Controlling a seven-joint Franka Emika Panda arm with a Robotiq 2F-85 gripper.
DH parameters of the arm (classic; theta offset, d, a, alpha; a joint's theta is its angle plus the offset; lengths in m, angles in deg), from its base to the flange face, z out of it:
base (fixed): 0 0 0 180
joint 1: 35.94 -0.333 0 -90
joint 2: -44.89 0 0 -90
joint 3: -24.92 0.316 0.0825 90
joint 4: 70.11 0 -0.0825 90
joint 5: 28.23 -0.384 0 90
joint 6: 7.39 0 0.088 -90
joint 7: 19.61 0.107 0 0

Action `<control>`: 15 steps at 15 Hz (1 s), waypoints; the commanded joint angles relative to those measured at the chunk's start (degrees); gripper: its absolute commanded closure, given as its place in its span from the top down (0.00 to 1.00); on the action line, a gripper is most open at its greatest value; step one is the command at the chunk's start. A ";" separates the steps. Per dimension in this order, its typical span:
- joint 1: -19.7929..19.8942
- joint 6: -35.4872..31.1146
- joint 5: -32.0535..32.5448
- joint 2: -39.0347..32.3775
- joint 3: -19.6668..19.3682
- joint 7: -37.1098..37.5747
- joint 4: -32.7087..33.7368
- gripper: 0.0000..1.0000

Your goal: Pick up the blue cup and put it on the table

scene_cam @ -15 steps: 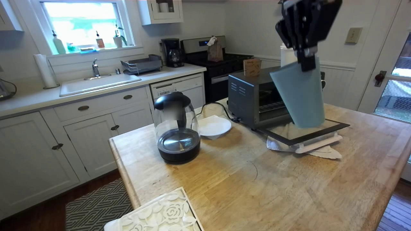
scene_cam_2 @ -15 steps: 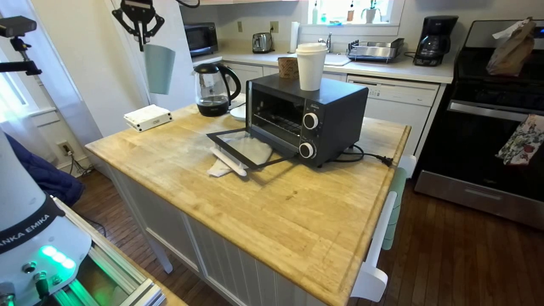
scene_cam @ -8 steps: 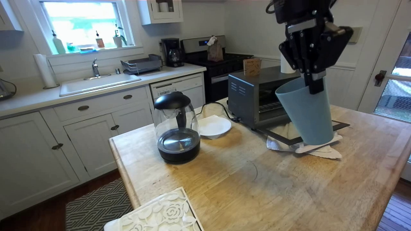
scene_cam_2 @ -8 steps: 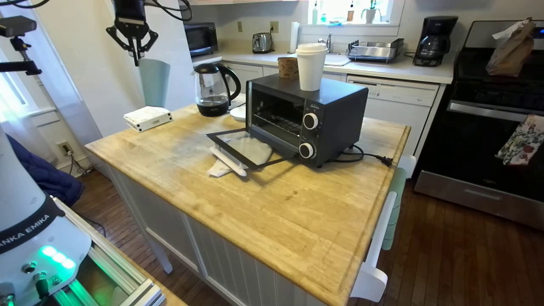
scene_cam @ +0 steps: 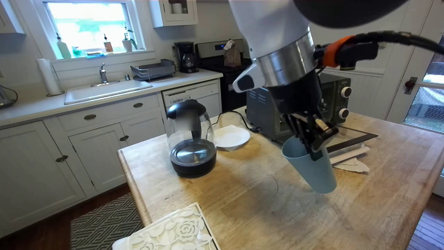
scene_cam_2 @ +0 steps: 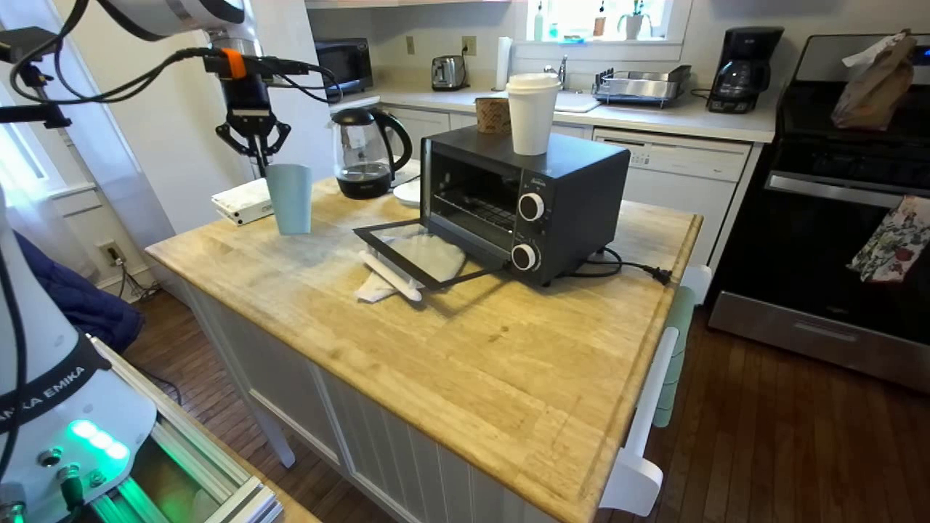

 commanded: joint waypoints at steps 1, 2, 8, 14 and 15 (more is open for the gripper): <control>-0.71 -7.56 4.28 -2.52 0.43 5.02 0.74 0.01; -0.07 -12.10 1.85 -2.36 0.36 5.42 0.48 0.01; 1.93 -30.67 -0.75 2.67 -0.98 7.00 -4.15 0.01; 2.93 -40.46 -6.37 0.98 -1.86 7.03 -5.74 0.04; 3.09 -41.38 -7.08 0.96 -1.88 7.05 -6.36 0.04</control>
